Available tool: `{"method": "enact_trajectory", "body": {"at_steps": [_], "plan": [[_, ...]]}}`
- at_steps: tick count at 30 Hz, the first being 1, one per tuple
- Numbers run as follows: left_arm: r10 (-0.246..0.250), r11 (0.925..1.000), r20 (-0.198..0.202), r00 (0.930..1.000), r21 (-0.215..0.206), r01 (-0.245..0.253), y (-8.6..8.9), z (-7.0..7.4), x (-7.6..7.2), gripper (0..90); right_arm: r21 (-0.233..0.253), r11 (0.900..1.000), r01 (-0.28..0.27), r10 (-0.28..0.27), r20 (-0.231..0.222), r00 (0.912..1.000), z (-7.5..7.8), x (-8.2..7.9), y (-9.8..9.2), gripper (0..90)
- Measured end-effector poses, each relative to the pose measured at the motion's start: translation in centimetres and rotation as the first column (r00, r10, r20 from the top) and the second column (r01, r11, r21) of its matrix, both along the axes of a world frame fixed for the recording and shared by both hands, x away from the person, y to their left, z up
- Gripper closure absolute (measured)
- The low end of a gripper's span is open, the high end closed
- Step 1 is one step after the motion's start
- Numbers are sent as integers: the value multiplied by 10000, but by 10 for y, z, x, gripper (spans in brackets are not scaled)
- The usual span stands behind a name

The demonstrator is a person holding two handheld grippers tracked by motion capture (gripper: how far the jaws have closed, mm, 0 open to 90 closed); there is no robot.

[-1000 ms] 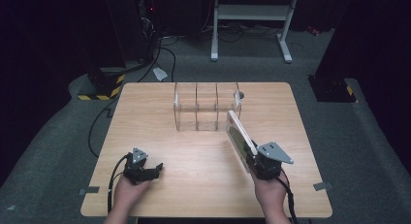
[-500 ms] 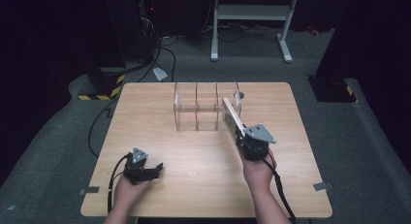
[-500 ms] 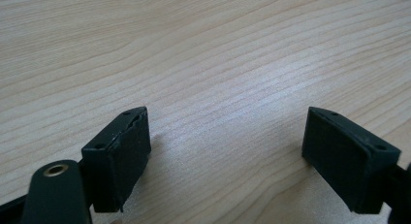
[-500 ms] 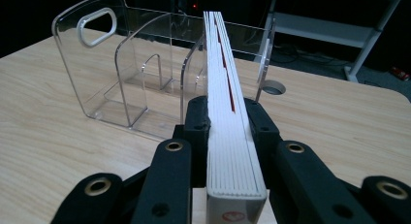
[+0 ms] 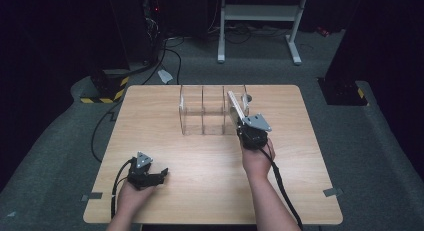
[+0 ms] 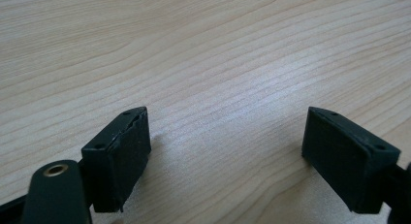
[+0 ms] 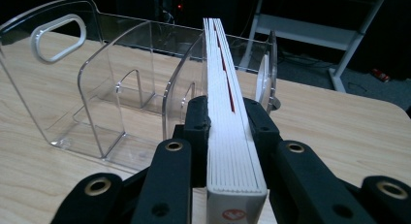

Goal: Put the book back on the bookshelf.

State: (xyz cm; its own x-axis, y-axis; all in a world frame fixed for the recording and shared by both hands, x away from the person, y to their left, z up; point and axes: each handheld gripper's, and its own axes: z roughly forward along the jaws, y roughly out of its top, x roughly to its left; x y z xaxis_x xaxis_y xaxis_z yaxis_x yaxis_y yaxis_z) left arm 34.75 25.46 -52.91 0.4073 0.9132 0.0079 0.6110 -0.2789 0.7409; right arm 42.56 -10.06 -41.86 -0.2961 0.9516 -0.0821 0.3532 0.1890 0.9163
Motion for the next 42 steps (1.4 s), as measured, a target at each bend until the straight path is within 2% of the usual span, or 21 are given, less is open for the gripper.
{"method": "enact_trajectory", "body": {"at_steps": [8, 12, 17, 26, 34, 42], "plan": [[8, 10000, -17, 10000, -45, -8, 0, 0, 0, 179, -94, 9998, 202, -203, -106, 9997, -4, 19, 9, 756], [-23, 10000, 2, 10000, -1, 23, 0, 0, 0, 179, -315, 9988, 368, -374, -171, 9992, -7, 27, 12, 756], [-15, 10000, -8, 10000, -9, 15, 0, 0, 0, 179, -305, 9980, 558, -564, -186, 9982, -9, 35, 14, 756], [-3, 10000, -10, 10000, -33, 3, 0, 0, 0, 179, -311, 9970, 714, -722, -238, 9971, -15, 40, 17, 756], [0, 10000, -9, 10000, -37, 0, 0, 0, 0, 179, -340, 9962, 806, -808, -42, 9967, -15, 39, 14, 756], [22, 10000, 3, 10000, -8, -22, 0, 0, 0, 180, -160, 9959, 893, -896, -176, 9958, -20, 38, 13, 750]]}}
